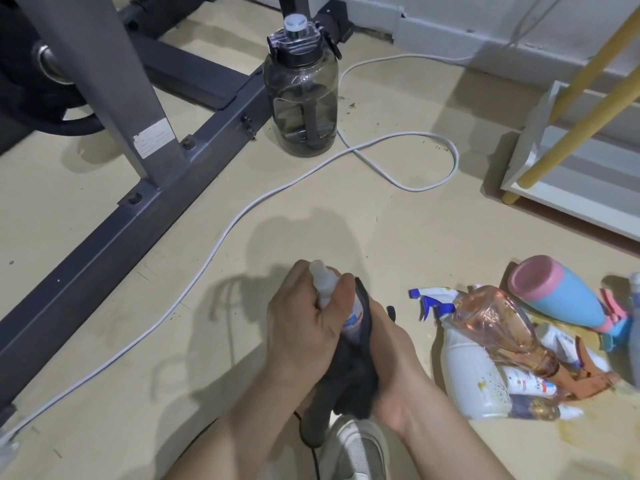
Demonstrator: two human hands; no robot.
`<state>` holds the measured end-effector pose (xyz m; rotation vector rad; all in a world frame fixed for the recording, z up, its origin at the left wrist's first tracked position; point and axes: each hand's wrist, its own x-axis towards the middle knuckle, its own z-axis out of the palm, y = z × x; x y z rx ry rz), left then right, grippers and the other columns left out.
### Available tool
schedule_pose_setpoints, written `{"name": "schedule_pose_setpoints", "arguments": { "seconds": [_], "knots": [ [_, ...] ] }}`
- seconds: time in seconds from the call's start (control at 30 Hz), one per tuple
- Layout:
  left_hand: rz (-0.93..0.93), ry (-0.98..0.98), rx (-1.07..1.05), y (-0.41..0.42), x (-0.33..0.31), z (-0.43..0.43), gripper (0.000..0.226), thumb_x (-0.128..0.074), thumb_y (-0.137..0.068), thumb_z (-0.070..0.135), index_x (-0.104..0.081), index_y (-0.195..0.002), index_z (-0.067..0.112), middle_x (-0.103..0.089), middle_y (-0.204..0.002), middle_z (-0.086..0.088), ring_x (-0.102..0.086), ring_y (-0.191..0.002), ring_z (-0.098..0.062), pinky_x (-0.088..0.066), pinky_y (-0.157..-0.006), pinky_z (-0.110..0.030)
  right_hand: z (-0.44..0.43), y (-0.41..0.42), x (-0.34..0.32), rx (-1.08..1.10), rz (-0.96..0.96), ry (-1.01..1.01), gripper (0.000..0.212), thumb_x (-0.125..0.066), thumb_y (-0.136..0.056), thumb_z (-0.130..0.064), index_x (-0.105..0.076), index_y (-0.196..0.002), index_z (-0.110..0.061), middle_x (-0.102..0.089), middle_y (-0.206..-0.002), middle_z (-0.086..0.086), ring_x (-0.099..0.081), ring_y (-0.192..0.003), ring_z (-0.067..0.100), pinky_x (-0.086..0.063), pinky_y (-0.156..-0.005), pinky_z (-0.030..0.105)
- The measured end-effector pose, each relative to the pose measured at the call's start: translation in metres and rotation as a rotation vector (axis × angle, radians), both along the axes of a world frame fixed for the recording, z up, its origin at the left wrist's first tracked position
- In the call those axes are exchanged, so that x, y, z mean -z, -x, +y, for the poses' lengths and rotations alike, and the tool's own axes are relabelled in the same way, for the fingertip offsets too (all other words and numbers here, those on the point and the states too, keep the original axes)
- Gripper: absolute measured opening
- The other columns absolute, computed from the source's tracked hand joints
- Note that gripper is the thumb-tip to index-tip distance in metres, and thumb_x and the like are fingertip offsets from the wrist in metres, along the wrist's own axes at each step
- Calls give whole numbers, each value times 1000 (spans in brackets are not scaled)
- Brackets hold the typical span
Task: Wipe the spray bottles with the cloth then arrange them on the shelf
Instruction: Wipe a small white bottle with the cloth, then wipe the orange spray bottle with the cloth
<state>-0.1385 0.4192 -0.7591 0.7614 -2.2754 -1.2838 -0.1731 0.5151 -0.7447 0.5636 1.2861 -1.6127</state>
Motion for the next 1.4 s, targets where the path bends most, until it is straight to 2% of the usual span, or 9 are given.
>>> {"name": "schedule_pose_setpoints", "arguments": {
  "seconds": [0.1, 0.2, 0.3, 0.63, 0.8, 0.87, 1.03, 1.27, 1.4],
  "knots": [
    [-18, 54, 24, 7, 14, -5, 42, -48, -85, 55, -67, -90, 18, -57, -90, 12, -57, -79, -6, -45, -69, -24, -2, -8, 14, 22, 99, -111, 40, -69, -83, -50, -71, -74, -12, -65, -75, 13, -64, -71, 28, -49, -71, 35],
    [-261, 32, 62, 14, 37, -23, 36, -59, -91, 47, -66, -116, 22, -53, -115, 11, -56, -80, -6, -50, -81, -30, 0, -16, 20, -102, 414, -240, 39, -49, -102, -30, -62, -76, -4, -60, -68, 13, -54, -63, 29, -44, -63, 34],
    [-405, -11, 67, 15, 59, -37, 36, -62, -94, 31, -60, -129, 23, -54, -129, 6, -56, -85, -9, -47, -91, -29, 13, -20, 18, -66, 373, -227, 40, -50, -102, -29, -54, -71, -5, -50, -66, 11, -48, -63, 23, -40, -59, 31],
    [-534, -34, 36, 54, 69, -53, 8, -65, -84, 32, -62, -88, 26, -63, -80, 10, -59, -85, -20, -41, -69, -29, 60, -11, 5, 159, 80, -74, 31, -55, -98, -22, -68, -107, 5, -70, -85, 23, -65, -73, 30, -51, -63, 33],
    [-559, -292, -13, 37, 55, -57, 80, -78, -76, 40, -37, -143, 32, -44, -128, 5, -48, -108, -14, -43, -89, -30, 81, 5, -32, 147, -62, 164, 34, -63, -93, -36, -67, -101, -3, -62, -100, 25, -59, -84, 36, -50, -64, 37],
    [-526, -375, -42, 21, 27, -54, 76, -80, -75, 36, -41, -141, 32, -46, -127, 3, -53, -109, -16, -50, -90, -34, 87, 10, -54, 107, -29, 231, 33, -67, -92, -37, -68, -102, -6, -59, -108, 26, -54, -97, 39, -46, -77, 41],
    [-355, -497, 121, -15, -88, -30, 16, -61, -85, 29, -73, -95, 24, -69, -90, -7, -56, -72, -19, -47, -67, -31, 101, 13, -142, 12, 111, 370, 30, -69, -89, -35, -68, -70, -12, -53, -72, 10, -55, -65, 23, -45, -65, 34],
    [-256, -219, 613, -37, -291, 47, 22, -50, -100, 15, -72, -97, 13, -71, -82, -1, -57, -67, -12, -46, -64, -22, 178, -27, -272, -26, 380, 635, 42, -95, -49, -22, -67, -78, -10, -52, -73, 6, -53, -60, 17, -49, -56, 27],
    [-288, 36, 785, -48, -353, 114, 21, -52, -96, 15, -72, -94, 19, -71, -76, 4, -58, -66, -11, -48, -66, -28, 235, -55, -308, 88, 649, 538, 17, -73, -81, -24, -67, -88, -11, -60, -74, 4, -57, -62, 14, -52, -56, 24]
  ]
}}
